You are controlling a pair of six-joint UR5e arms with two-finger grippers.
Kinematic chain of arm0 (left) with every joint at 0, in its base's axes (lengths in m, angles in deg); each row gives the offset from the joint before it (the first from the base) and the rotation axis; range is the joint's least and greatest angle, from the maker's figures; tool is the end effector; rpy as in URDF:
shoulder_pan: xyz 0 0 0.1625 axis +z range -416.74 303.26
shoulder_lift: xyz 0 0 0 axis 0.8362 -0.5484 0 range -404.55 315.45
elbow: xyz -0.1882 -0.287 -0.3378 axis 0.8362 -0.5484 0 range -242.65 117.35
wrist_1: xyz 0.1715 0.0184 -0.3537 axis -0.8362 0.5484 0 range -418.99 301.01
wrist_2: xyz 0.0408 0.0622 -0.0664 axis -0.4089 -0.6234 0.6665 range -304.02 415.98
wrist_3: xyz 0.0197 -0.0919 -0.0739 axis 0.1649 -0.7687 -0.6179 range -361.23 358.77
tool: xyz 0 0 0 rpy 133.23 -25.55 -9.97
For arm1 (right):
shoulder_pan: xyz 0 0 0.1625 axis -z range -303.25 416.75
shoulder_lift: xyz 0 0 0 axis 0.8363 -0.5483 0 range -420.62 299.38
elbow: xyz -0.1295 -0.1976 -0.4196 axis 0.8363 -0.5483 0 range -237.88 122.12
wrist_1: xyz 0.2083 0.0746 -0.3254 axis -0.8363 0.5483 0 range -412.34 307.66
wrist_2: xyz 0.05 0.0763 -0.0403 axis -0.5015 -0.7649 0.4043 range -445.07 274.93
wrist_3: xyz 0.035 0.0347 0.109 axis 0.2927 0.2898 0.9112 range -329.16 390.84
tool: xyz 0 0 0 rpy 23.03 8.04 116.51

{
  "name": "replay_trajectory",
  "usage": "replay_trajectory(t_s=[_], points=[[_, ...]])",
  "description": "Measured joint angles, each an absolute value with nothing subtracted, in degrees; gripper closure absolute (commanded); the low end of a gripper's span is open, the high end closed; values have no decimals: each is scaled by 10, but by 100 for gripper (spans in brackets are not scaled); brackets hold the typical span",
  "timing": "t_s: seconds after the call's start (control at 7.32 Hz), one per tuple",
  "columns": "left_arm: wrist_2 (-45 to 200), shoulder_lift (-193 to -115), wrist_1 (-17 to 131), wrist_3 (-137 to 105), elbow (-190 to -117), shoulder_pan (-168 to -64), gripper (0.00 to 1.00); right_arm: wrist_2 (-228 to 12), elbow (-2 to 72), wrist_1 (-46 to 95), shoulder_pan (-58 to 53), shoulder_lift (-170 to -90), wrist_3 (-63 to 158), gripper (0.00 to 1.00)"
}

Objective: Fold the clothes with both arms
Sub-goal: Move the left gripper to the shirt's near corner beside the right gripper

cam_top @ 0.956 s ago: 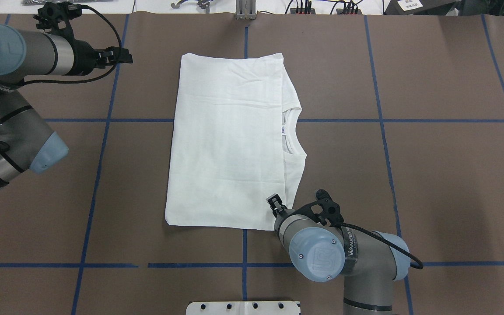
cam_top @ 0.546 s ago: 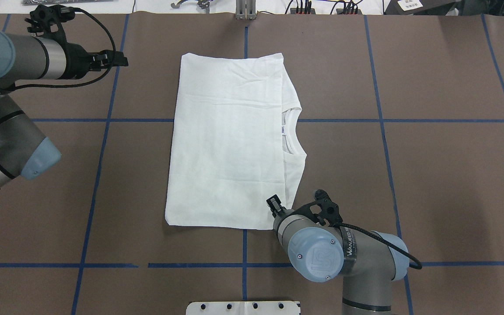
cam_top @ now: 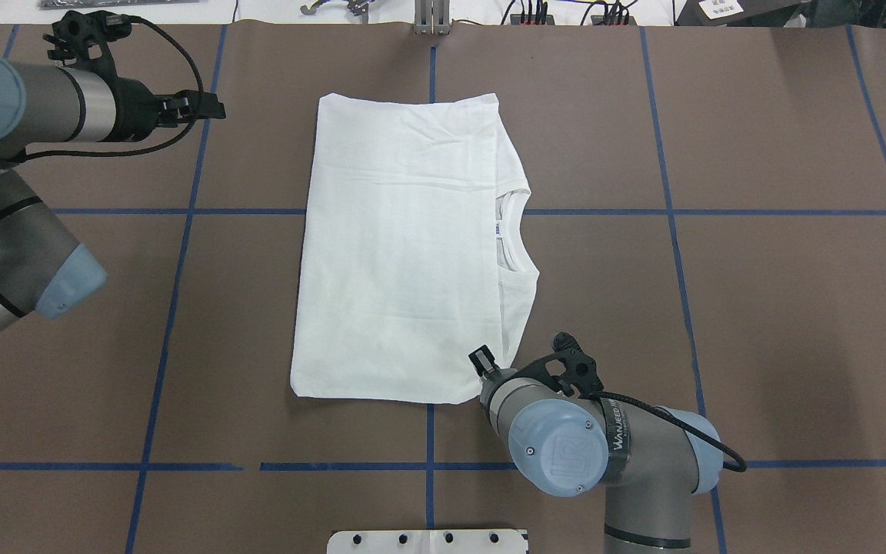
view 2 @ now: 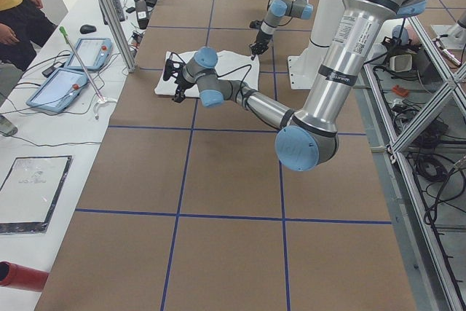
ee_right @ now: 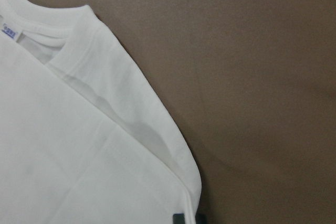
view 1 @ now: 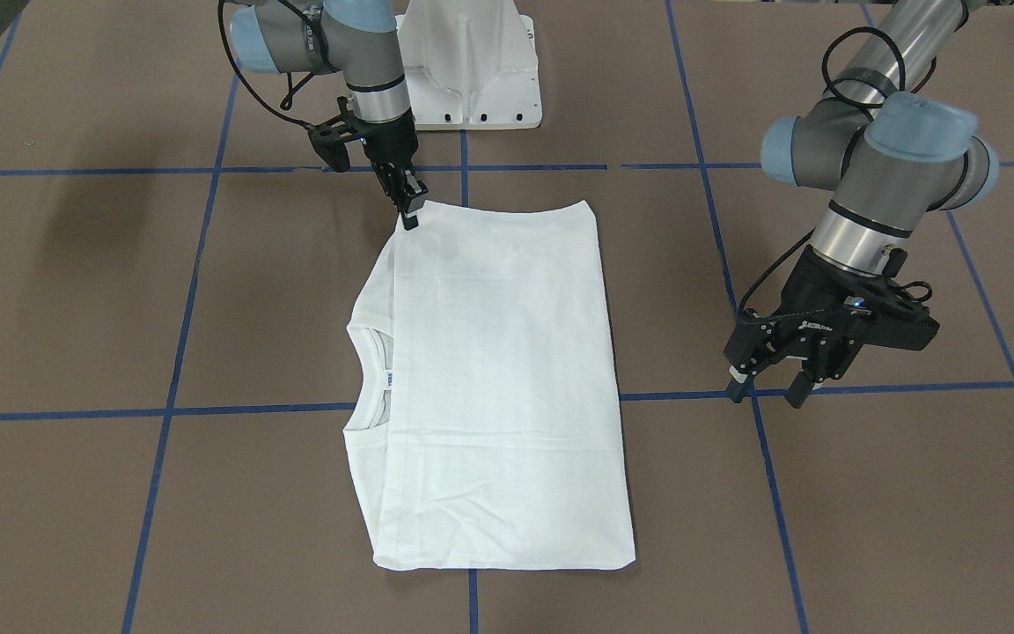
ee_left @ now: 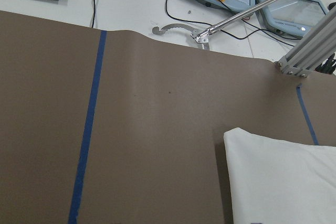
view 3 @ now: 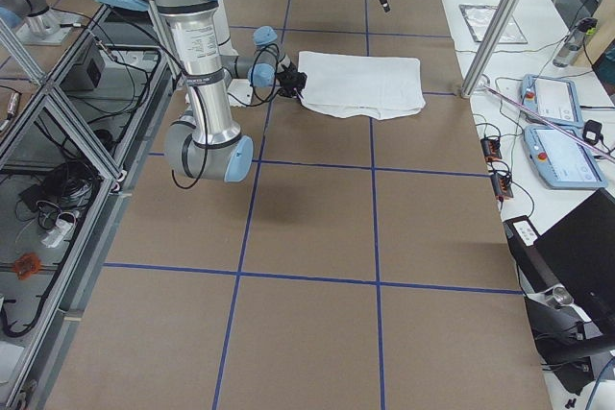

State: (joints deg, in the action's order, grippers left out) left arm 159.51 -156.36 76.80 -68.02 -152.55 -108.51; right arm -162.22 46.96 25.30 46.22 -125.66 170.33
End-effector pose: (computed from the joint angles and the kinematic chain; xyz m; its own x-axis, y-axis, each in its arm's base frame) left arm 0.3309 -0.5904 0.4249 0.4659 0.0278 -0.8844 0.4856 0.8275 0.2818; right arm -0.6009 -0.2744 0.3549 0.1251 0.7772 0.6167 -0.6865 0.5166 -0.5118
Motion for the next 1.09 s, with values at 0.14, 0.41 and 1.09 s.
replay_trajectory(t_s=[0.14,0.41,1.09], points=[[1595,-1564,768,-692,-1527,-1082,15,-1622,472,253,462,-1257,1704,100],[1594,-1565,768,-774,-1547,-1046,15,-1623,495,254,460,-1268,1703,100],[1438,-1456,764,-1052,-1709,-799,15,-1622,520,254,460,-1301,1703,100]])
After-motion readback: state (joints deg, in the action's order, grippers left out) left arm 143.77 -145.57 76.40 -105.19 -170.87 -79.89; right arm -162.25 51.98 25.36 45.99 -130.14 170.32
